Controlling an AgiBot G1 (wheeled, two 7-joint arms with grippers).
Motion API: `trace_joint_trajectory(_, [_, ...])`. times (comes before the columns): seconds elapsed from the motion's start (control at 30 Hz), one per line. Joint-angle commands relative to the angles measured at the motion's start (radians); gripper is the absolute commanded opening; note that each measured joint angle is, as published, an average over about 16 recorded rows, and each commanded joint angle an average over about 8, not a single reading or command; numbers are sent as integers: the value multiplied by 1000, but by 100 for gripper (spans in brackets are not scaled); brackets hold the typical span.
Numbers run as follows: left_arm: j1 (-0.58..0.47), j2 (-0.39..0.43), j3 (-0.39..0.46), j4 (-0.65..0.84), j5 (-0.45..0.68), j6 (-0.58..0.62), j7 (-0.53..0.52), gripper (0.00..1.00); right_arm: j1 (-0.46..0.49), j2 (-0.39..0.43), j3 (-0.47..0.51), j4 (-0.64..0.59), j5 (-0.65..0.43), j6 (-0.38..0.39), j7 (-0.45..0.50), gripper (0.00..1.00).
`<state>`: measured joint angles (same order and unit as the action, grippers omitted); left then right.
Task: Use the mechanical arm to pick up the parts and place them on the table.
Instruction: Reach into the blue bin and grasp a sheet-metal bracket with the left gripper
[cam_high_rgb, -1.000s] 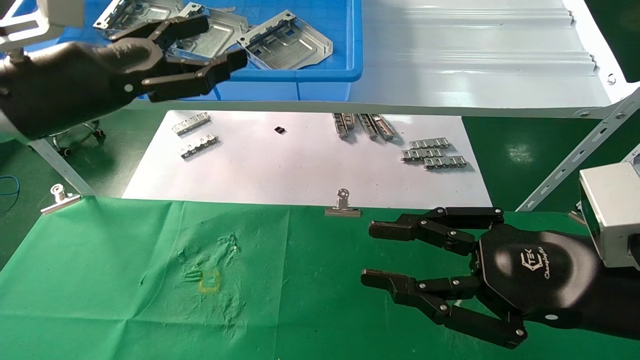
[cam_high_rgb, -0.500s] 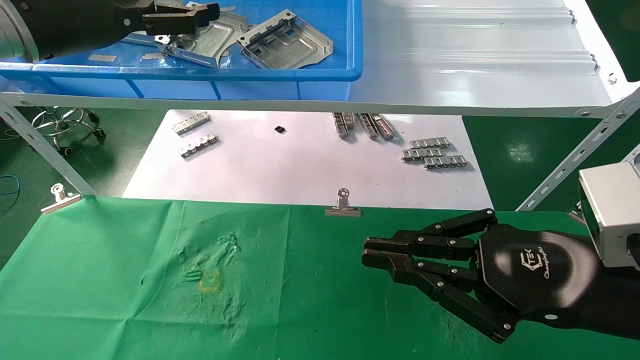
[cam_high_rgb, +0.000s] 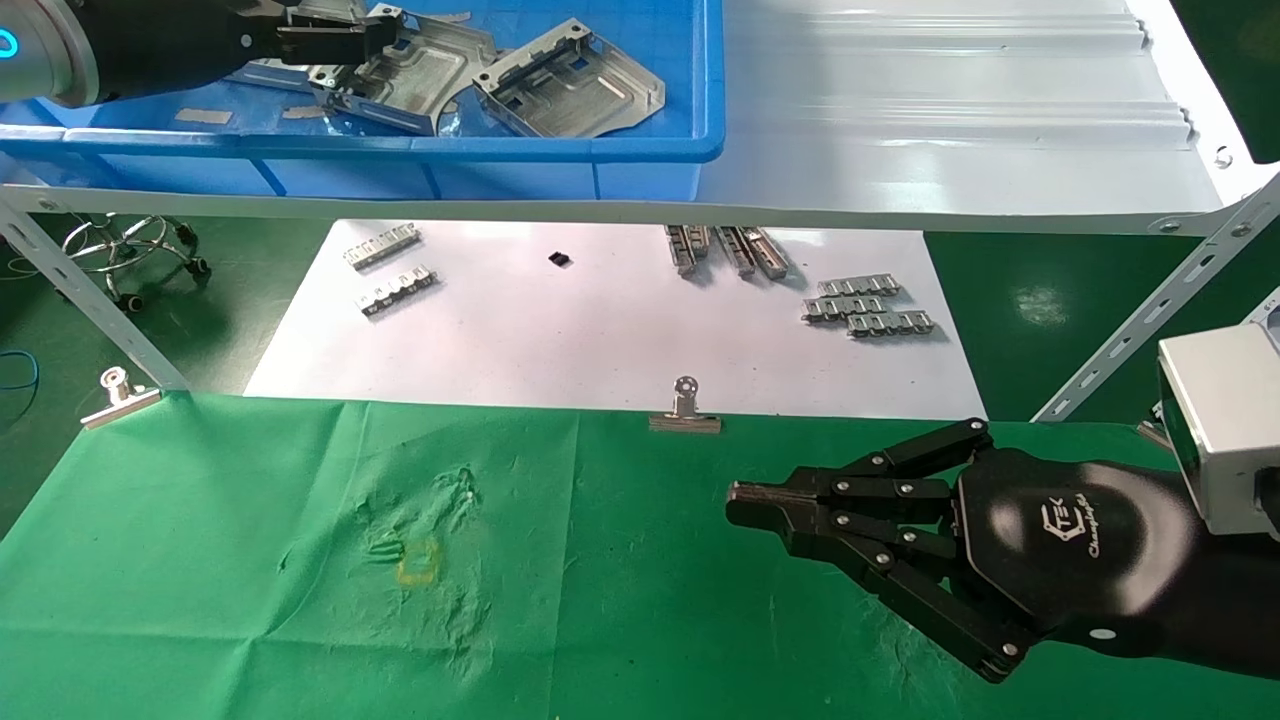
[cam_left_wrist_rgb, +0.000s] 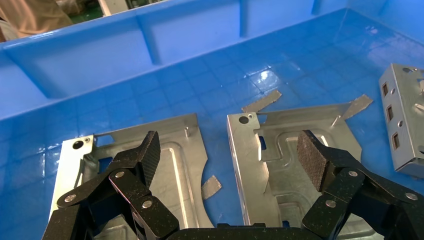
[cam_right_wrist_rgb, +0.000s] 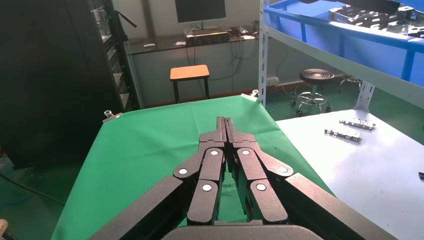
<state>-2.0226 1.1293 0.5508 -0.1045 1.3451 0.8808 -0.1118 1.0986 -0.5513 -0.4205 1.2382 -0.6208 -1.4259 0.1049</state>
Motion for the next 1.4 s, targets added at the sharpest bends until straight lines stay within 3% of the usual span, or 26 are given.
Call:
trace_joint_trajectory(0.03, [-8, 7, 4, 21, 7, 0, 5, 0, 0, 0, 0, 0, 0, 0, 0, 0])
trace_joint_trajectory(0.8, [-11, 46, 15, 87, 23, -45, 59, 0, 0, 0, 0, 0, 0, 0, 0, 0])
trace_joint_trajectory(1.4, [-21, 33, 12, 89, 18, 9, 92, 0, 0, 0, 0, 0, 0, 0, 0, 0])
